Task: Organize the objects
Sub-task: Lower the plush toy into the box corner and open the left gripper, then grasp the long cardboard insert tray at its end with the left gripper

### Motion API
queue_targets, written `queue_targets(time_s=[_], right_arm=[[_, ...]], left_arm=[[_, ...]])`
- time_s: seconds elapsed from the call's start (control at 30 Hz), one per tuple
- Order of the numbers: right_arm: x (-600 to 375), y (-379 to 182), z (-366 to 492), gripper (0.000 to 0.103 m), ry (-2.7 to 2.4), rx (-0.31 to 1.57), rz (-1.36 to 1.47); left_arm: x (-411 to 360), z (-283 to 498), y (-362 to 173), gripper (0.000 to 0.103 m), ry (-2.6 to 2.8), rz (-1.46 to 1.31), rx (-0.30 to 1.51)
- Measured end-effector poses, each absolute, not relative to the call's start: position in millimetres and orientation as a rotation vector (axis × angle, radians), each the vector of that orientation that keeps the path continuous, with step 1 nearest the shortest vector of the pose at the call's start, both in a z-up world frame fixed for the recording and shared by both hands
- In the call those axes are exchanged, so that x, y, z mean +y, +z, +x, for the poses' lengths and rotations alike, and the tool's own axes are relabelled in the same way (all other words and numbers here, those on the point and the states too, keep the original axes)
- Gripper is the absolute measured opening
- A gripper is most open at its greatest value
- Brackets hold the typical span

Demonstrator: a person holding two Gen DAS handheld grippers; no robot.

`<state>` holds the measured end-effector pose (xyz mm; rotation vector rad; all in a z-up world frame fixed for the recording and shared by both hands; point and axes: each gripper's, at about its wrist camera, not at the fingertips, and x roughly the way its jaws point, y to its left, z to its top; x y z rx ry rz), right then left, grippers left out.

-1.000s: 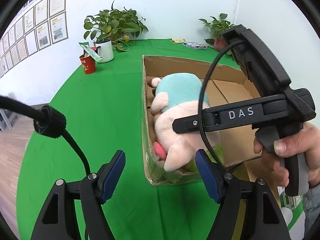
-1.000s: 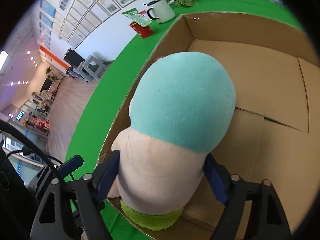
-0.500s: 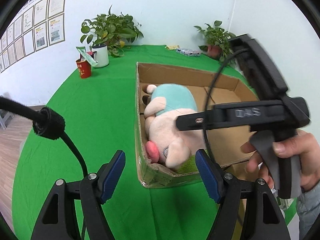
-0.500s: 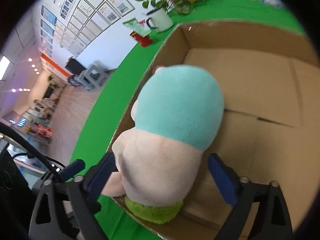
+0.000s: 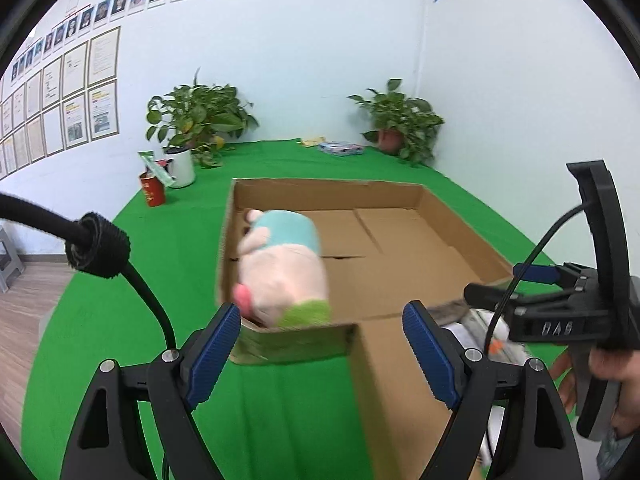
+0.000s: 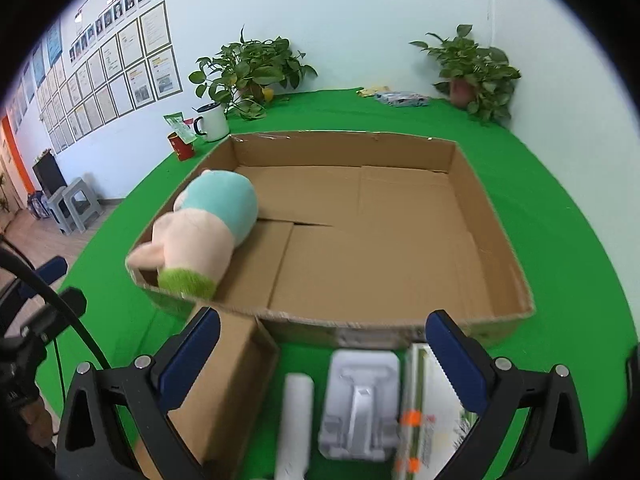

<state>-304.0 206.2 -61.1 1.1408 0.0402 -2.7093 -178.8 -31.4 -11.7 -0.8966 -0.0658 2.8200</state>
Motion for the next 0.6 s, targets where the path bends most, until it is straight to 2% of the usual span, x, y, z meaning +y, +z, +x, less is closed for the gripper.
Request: queue_targets(time_s=[0.3,0.6], right_arm=[[232.9,-64.4,-251.9,0.102,-2.761,0.068,1.088],[248.0,-74.9,-232.8,0.102,-2.766,0.074,1.063]], left_arm=[[21.9,-130.0,-17.9,0.083,2.759,-0.941,-0.061],[68.8,-89.7,-34.6,0.083,2.714,-1.01,0.109]])
